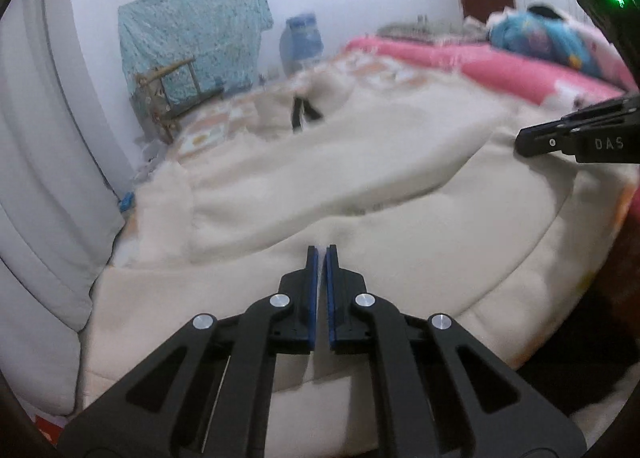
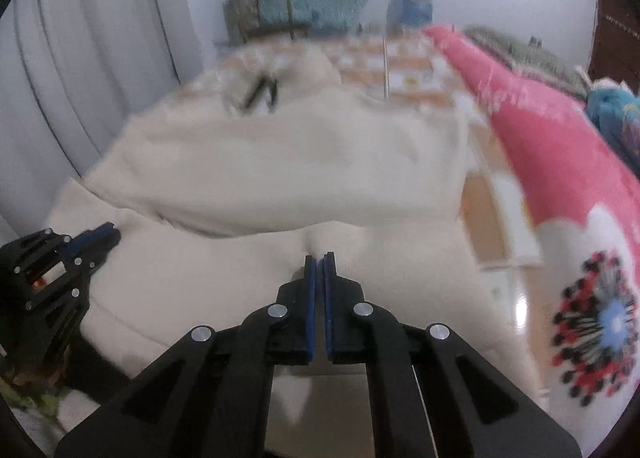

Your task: Fold large clothes

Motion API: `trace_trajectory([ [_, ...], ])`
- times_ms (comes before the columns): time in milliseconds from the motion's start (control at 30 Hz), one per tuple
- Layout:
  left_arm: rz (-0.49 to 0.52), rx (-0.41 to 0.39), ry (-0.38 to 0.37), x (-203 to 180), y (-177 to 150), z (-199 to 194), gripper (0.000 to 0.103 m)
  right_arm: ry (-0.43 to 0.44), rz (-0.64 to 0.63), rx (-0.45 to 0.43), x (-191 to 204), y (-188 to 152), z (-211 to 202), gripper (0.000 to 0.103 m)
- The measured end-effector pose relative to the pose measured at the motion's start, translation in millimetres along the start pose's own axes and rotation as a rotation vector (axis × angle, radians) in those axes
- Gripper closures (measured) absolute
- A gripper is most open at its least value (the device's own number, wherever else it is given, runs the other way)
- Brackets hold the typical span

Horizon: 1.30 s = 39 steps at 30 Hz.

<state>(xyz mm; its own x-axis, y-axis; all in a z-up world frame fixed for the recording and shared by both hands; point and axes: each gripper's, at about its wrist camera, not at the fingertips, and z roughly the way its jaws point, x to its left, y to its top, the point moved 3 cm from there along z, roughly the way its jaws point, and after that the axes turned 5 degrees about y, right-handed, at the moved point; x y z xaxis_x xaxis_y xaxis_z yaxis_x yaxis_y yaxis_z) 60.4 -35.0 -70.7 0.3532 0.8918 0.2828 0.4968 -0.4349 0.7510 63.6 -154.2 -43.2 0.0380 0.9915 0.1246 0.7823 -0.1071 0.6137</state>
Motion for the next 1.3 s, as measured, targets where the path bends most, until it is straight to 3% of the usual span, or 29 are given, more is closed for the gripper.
trace_trajectory([
  [200, -0.049, -0.078, 0.033, 15.3, 12.6, -18.3, 0.103, -0.004, -0.016, -0.067, 6.1, 7.5, -18.2, 0.100],
  [333, -0.043, 0.001, 0.048, 10.9, 6.4, 16.4, 0.103, -0.012, -0.013, -0.036, 2.7, 3.4, 7.8, 0.100],
  [400, -0.036, -0.008, 0.053, 9.4, 5.2, 18.9, 0.103, -0.017, -0.014, -0.031, 1.2, 0.5, 14.4, 0.100],
  [567, -0.038, 0.007, 0.052, 11.3, 5.3, 15.2, 0.103, -0.027, -0.025, -0.055, 1.2, 0.6, 12.3, 0.100],
  [667, -0.067, -0.042, 0.030, 22.2, 7.6, -7.6, 0.103, -0.041, -0.041, -0.128, 4.3, 7.9, -8.3, 0.101],
  [733, -0.074, -0.054, 0.032, 27.2, 7.3, -15.1, 0.103, -0.101, -0.051, -0.156, 1.6, 12.2, -13.6, 0.102],
  [833, -0.110, -0.003, 0.034, 36.9, -3.7, -9.9, 0.103, -0.119, -0.010, -0.098, -13.2, 9.6, 3.5, 0.102],
  [900, -0.135, 0.046, 0.039, 44.3, -11.2, -6.5, 0.103, -0.082, 0.012, -0.073, -15.7, 7.4, 4.8, 0.102],
  [1000, -0.190, 0.038, 0.051, 62.2, -14.1, -16.8, 0.103, 0.013, -0.017, -0.094, 0.7, 7.9, -9.7, 0.101],
  [1033, -0.199, 0.038, 0.075, 69.6, -14.3, -18.6, 0.102, 0.056, -0.025, -0.092, 7.9, 7.7, -12.2, 0.096],
  [1100, -0.207, 0.051, 0.114, 81.9, -16.1, -16.4, 0.089, 0.145, -0.027, -0.074, 21.3, 5.8, -11.9, 0.076],
  [1133, -0.209, 0.065, 0.129, 86.4, -16.9, -12.9, 0.079, 0.229, -0.018, -0.051, 31.3, 3.9, -8.4, 0.064],
  [1200, -0.200, 0.119, 0.171, 95.3, -21.3, -0.8, 0.076, 0.324, -0.020, -0.010, 47.4, 1.5, -1.0, 0.063],
  [1300, -0.193, 0.145, 0.205, 104.4, -28.0, 12.8, 0.075, 0.357, -0.082, 0.063, 77.8, -2.5, 17.7, 0.060],
])
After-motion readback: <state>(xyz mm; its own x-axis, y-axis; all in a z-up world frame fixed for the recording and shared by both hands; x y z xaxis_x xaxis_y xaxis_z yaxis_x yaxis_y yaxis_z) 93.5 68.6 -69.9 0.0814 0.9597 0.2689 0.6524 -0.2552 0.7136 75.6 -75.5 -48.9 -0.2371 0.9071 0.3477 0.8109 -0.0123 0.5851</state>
